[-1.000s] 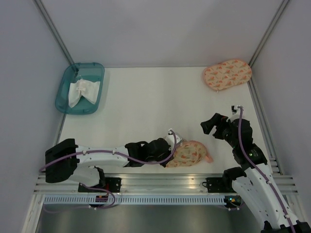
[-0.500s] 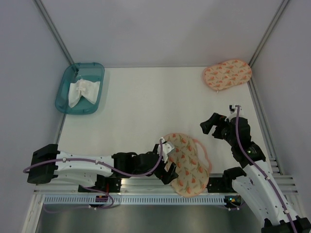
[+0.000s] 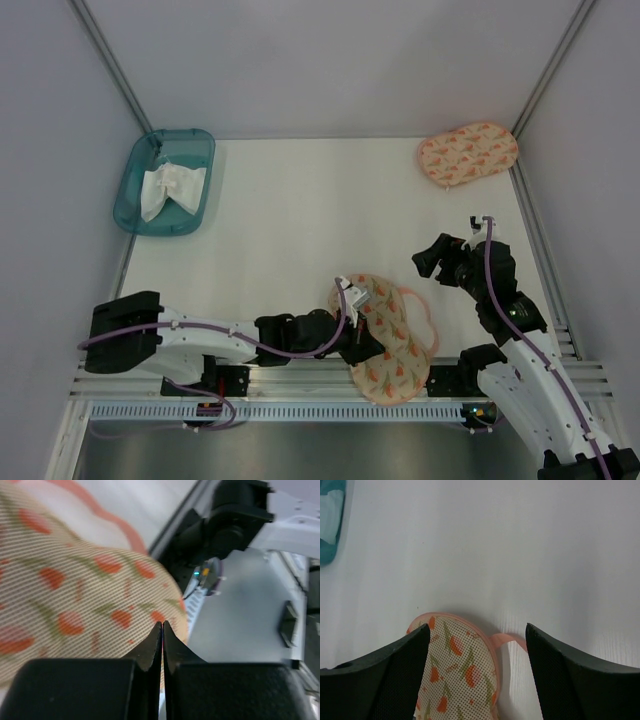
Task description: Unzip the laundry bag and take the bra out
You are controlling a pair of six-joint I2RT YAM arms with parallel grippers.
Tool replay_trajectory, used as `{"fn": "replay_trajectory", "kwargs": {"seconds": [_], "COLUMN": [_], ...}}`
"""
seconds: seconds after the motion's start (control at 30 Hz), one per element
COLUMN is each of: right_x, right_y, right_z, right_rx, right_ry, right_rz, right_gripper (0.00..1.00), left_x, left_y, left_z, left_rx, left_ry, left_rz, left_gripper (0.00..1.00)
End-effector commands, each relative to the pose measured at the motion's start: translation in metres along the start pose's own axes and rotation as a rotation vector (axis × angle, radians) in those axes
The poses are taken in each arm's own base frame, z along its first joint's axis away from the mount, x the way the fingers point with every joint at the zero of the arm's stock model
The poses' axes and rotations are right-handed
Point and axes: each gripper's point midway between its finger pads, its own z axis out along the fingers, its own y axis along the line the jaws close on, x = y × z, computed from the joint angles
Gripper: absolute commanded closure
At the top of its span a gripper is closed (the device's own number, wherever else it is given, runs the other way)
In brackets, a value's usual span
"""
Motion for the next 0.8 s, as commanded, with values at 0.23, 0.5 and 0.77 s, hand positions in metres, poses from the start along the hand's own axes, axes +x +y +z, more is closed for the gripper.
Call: {"fn": "replay_trajectory", "kwargs": {"seconds": [0.23,0.5,0.77], "right_x": [-0.007,-0.005,0.004], "right_y": [0.013,0.012,0.011], "right_z": [-0.004,-0.004,-0.001], "right_rx": [-0.052,-0.055,-0.066], "right_ry": [-0.002,0.001,0.023], "right_rz": [-0.03,-0.034,-0.019], "right_gripper": [0.18,0.17,0.15], "left_x": [0.033,0.015,-0.05], "left_y": [0.007,0.091,0.188], "left_z": [0.045,0.055,0.064], "left_rx": [0.177,-0.017,-0.18], "left_ry": [0.082,0.001,-0.114], "left_rz": [-0.267,-0.341,-0.394], "left_gripper": [0.98,0.98,0.98]}}
